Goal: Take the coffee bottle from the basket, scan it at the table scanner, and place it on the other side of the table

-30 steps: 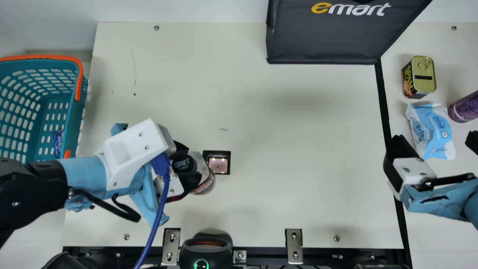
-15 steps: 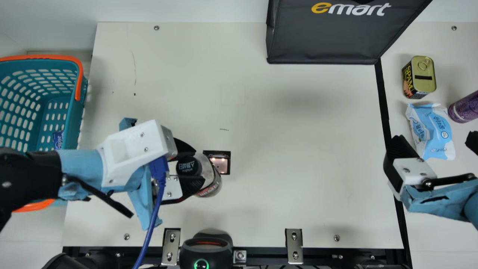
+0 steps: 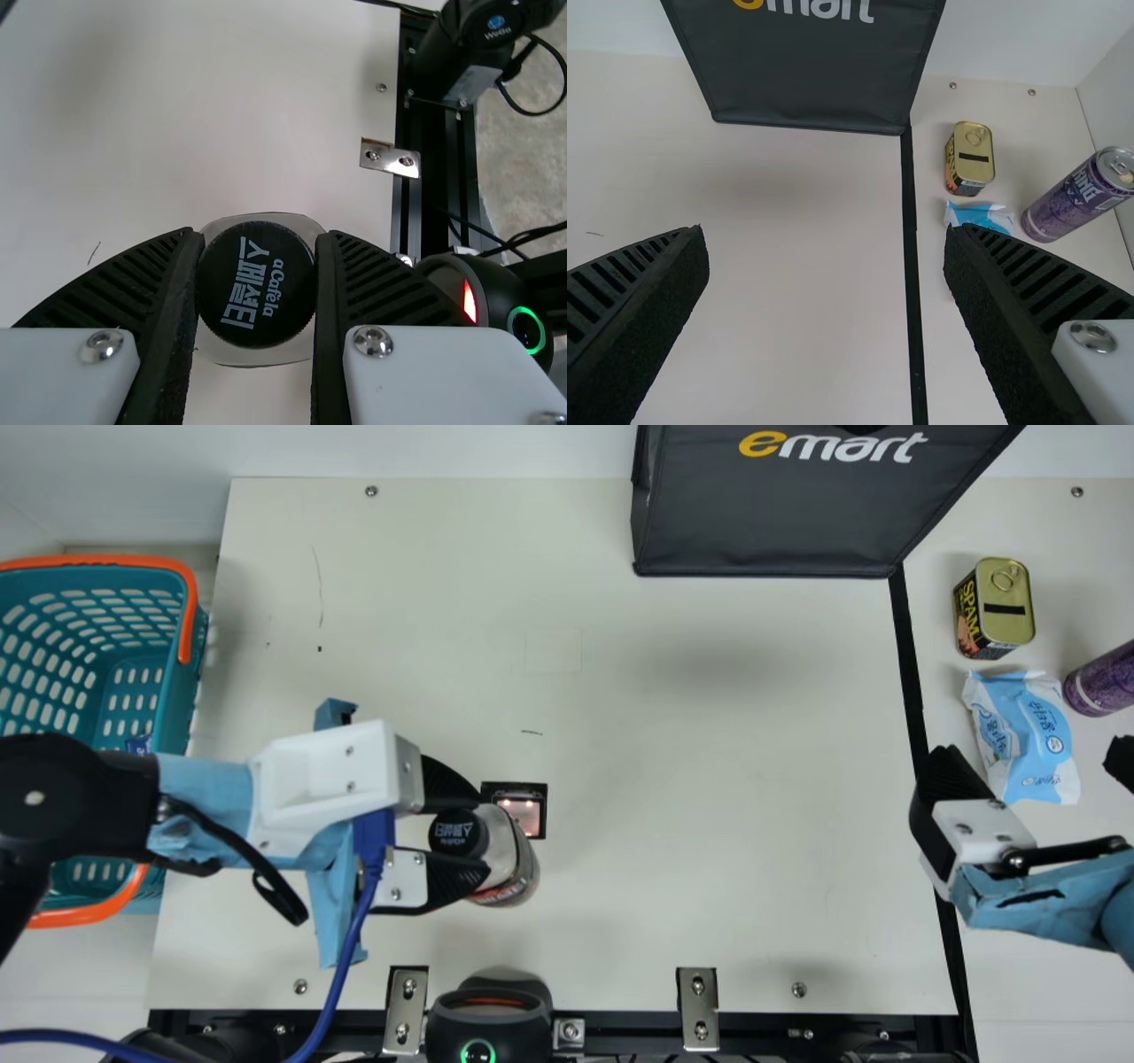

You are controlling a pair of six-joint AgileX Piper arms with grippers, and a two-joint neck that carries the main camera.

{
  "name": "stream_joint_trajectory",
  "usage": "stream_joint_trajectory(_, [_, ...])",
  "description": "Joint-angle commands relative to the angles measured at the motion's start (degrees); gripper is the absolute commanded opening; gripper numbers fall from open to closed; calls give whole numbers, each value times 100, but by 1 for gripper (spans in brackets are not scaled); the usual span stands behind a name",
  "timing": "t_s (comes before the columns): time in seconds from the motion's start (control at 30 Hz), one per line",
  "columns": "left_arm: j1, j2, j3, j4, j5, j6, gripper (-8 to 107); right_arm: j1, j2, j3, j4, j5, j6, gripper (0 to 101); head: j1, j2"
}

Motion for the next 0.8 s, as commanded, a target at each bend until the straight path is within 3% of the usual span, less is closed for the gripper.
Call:
stream_joint_trajectory(0.0, [-69,23,2,7,1,117,-8,0,0,0,0,0,0,95,-175,9])
stream_joint_trajectory(0.77, [-311,298,-49,214,1,990,-8,0,0,0,0,0,0,95,-175,9])
